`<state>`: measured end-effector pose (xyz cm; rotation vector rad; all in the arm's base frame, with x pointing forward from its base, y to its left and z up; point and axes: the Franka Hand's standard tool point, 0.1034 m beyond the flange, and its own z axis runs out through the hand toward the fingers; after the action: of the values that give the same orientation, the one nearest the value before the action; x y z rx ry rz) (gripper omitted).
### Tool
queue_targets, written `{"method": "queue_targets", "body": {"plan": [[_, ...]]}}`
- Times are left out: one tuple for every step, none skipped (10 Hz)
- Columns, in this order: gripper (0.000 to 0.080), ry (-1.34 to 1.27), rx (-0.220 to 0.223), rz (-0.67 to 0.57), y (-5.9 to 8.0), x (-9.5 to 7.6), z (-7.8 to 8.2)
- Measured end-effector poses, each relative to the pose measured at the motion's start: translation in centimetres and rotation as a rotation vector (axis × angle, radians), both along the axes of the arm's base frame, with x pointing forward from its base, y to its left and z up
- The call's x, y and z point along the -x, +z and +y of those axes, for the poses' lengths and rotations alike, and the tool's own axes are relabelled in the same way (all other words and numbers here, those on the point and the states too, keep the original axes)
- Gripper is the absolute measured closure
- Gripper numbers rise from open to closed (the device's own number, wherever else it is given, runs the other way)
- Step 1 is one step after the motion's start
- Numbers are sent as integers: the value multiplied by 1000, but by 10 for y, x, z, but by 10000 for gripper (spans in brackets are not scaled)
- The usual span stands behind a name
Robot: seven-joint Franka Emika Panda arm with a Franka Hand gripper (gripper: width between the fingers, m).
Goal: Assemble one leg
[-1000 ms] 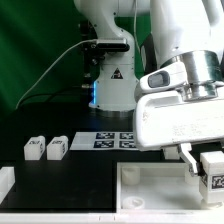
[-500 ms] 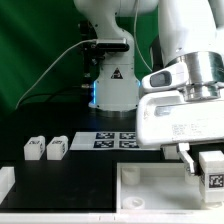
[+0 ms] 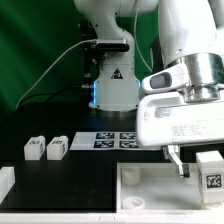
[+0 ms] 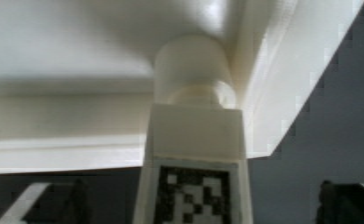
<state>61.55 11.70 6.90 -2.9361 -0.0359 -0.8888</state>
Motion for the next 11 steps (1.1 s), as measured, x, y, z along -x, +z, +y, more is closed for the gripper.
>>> {"method": "queue_targets", "body": {"plan": [[150, 0, 0, 0, 0, 0, 0], [150, 0, 0, 0, 0, 0, 0], [150, 0, 0, 0, 0, 0, 0], [150, 0, 0, 0, 0, 0, 0], [150, 2, -2, 34, -2, 2, -1], [150, 5, -9, 107, 11, 4, -4], [150, 2, -12, 103, 25, 0, -6], [150, 6, -20, 173, 25, 3, -6], [150, 6, -20, 173, 25, 3, -6], [150, 6, -20, 173, 25, 3, -6], [150, 6, -20, 173, 25, 3, -6]]}}
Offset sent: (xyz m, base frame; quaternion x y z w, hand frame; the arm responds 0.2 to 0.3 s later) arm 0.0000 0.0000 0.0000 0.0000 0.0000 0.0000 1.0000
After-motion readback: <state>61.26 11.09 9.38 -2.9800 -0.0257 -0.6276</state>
